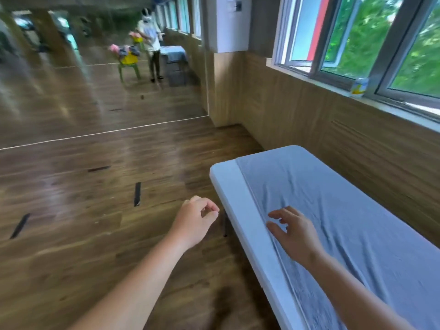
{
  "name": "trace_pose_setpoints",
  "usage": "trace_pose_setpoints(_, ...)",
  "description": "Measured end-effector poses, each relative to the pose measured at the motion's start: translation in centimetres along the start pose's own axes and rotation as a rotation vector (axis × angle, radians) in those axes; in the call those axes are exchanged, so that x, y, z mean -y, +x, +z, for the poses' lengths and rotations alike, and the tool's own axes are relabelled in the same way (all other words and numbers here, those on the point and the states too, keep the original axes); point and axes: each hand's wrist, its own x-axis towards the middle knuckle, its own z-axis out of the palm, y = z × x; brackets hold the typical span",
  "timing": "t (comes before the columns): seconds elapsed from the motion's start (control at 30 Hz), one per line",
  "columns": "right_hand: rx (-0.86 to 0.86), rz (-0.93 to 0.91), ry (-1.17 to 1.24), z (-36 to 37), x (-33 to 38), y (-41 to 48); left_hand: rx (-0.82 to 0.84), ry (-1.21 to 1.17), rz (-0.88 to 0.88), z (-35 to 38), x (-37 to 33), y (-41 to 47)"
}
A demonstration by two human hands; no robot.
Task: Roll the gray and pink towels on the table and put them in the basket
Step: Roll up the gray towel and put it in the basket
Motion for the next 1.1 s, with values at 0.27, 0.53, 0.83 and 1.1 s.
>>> trace_pose_setpoints(0.27, -0.075, 0.131, -0.083, 3.5, -1.3, 7.6, 0.154, 0.002, 0.152, 1.0, 4.6, 15.3)
trace_pose_setpoints(0.53, -0.102, 0.306, -0.191, 5.9, -4.7, 12.3, 0.359, 0.071, 0.29, 5.9, 4.8, 27.2)
trace_pose_setpoints(0.83, 0.103, 0.313, -0.324, 10.7, -11.8, 18.3, 0.51, 0.201, 0.294, 15.1, 6.0, 37.7)
trace_pose_setpoints(1.1, 0.295, 0.398, -0.417, 14.2, -13.9, 23.4, 0.627, 0.527, 0.34, 21.4, 8.0, 45.3)
